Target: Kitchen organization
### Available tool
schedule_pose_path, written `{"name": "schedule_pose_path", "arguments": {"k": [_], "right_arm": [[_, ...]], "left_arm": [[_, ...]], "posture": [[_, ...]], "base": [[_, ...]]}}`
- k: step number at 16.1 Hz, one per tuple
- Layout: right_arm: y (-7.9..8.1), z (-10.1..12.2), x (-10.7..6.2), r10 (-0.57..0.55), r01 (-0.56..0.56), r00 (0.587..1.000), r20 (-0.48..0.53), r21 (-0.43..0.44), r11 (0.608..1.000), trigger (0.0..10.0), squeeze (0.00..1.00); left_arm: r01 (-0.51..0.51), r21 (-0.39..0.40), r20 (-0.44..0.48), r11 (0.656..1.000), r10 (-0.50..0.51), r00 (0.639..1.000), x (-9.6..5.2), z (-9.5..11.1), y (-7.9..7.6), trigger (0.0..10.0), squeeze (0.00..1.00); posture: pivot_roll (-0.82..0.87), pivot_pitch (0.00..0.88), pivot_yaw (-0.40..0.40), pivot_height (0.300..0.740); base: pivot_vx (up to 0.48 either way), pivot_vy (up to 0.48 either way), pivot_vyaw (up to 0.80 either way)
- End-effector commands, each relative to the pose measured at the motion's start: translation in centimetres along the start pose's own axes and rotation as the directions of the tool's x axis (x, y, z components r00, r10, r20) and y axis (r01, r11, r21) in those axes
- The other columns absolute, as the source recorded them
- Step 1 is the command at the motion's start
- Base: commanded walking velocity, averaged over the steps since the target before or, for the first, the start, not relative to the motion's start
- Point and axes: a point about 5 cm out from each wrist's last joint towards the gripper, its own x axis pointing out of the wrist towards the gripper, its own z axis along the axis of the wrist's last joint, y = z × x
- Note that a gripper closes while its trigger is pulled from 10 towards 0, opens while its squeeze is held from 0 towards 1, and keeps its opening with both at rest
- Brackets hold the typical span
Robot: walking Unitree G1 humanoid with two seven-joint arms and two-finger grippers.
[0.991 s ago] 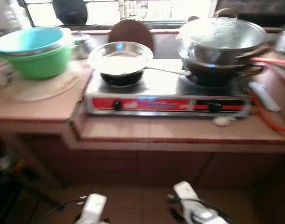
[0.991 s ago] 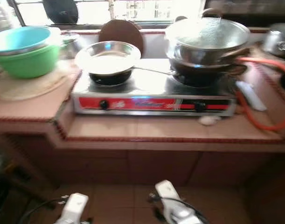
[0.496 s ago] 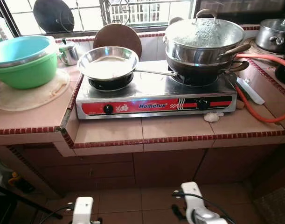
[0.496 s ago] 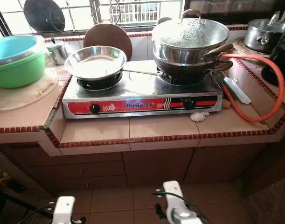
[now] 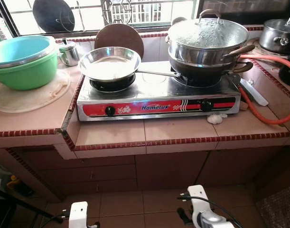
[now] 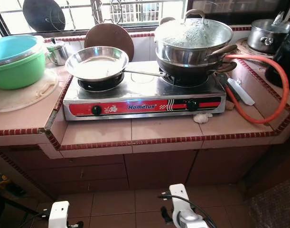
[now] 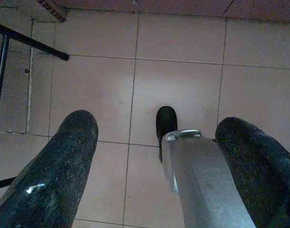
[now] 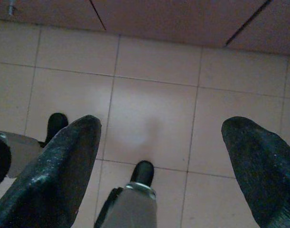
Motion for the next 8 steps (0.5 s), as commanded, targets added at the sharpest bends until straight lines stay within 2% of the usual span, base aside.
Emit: {"name": "schedule_pose_path", "arguments": {"k": [1, 8], "right_arm": [[0.09, 0.57, 0.05, 0.006, -0.006, 1.0, 0.012, -0.024, 1.0, 10.0, 0.0], [-0.05, 0.29, 0.01, 0.007, -0.006, 1.0, 0.007, -0.02, 1.0, 10.0, 0.0]], "left_arm": [[0.002, 0.016, -0.006, 1.0, -0.001, 1.0, 0.0, -0.09, -0.01, 10.0, 0.0], [0.016, 0.055, -0.015, 0.998, -0.015, 1.0, 0.02, -0.32, -0.69, 10.0, 0.0]], "posture": [[-0.07, 0.0, 0.03, 0.74], [-0.08, 0.0, 0.035, 0.74]], "base": [[0.0, 0.0, 0.0], [0.0, 0.0, 0.0]]}}
